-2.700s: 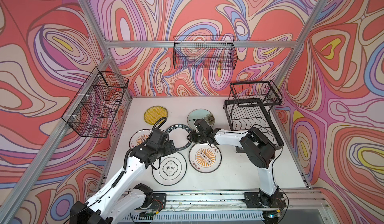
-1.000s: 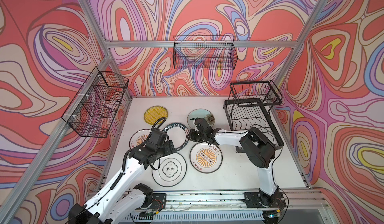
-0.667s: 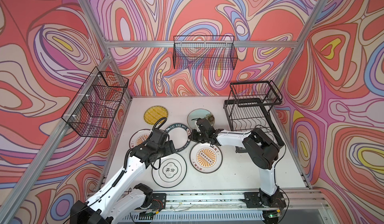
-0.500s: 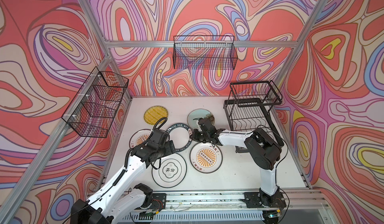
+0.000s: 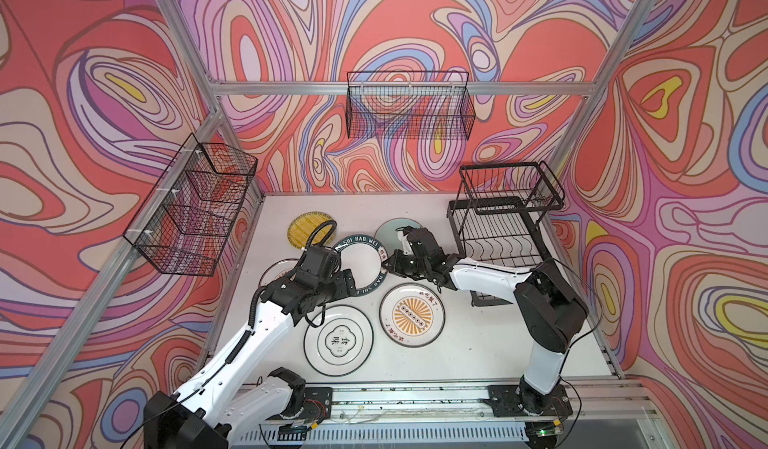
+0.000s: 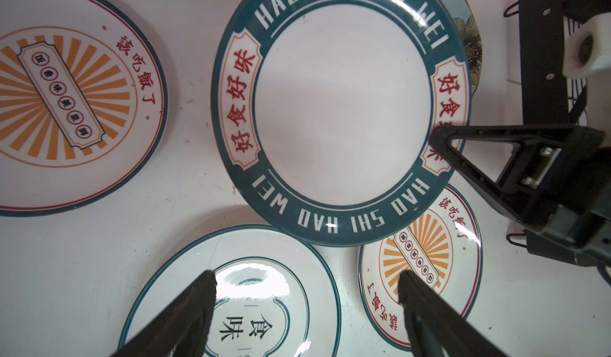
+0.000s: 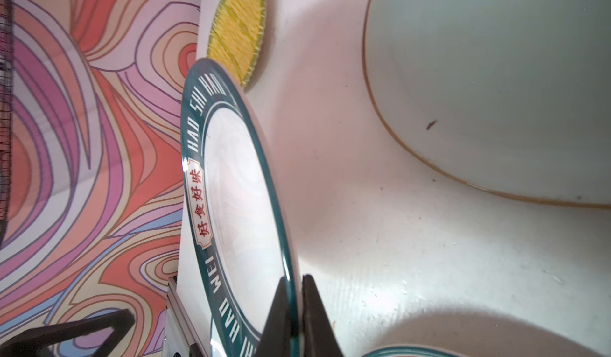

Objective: Load plates into a dish rack
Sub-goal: Pick up the plate from the center of the table.

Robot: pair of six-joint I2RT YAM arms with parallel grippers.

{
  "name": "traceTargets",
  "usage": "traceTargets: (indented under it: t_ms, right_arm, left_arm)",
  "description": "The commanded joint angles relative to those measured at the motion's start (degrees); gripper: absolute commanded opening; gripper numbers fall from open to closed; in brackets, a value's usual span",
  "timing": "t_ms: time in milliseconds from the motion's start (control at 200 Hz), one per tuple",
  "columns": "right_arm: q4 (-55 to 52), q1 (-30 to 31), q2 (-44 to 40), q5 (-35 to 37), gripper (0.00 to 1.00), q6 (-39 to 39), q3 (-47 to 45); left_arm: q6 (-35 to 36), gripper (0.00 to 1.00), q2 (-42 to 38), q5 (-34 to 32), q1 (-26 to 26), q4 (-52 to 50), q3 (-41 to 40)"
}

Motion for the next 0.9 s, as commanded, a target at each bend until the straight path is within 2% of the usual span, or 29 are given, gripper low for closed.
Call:
traceTargets:
  t_ms: [0,150,456,701,897]
  right_arm:
    - [3.0,-0.9,-5.2,-2.2,0.00,-1.2,-0.9]
    - [3.0,-2.0,-9.0,-2.9,0.00,-2.0,-2.7]
    - [5.3,-4.2,-13.3,-5.6,0.00,-3.0,-7.2]
    - [7.4,-4.5,-15.1,-6.4,0.00,-3.4,-10.2]
    - [8.4,-4.5,-16.2,-7.5,0.00,-3.5,-11.3]
  left_arm:
    - [3.2,0.89,0.9,3.0,-0.3,1.4,2.6]
    - [5.2,0.90,1.8,5.8,-0.3,0.9,5.4]
    - [6.0,0.88,5.1,5.7,-0.2,1.1,7.1]
    - [2.8,0.84,6.8,4.5,0.1,4.3,5.4]
    - [0.9,0.76,8.2,5.6,1.0,7.1,3.5]
